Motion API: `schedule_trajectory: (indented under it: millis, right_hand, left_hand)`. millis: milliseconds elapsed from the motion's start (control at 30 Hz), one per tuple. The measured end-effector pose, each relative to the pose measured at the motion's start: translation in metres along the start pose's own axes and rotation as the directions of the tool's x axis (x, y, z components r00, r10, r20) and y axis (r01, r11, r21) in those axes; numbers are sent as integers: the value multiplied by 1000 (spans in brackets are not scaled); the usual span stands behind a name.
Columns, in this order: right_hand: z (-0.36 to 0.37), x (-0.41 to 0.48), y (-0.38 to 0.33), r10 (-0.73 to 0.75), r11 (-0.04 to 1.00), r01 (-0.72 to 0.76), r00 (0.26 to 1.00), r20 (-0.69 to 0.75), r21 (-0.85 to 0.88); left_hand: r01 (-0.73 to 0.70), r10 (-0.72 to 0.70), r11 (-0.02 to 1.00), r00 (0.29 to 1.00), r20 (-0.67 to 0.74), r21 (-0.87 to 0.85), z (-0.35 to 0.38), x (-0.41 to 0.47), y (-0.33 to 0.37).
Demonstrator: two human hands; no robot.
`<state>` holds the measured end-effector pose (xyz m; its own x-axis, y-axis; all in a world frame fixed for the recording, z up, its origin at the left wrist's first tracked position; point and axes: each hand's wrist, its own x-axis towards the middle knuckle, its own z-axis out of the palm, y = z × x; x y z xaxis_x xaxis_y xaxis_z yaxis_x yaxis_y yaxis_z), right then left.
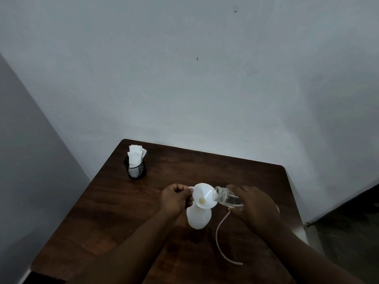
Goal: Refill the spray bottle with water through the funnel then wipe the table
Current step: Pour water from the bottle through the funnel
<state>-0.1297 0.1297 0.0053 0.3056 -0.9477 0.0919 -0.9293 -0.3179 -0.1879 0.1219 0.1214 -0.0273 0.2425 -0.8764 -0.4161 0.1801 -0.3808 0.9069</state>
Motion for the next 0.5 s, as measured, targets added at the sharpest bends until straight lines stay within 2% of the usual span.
schedule_trajectory:
  millis: [500]
  right_hand:
    - [-1, 2, 0, -12, 999, 12, 1000, 6, -50]
  left_hand:
    - [-6, 6, 1000, 1000, 4, -3, 0, -3, 1]
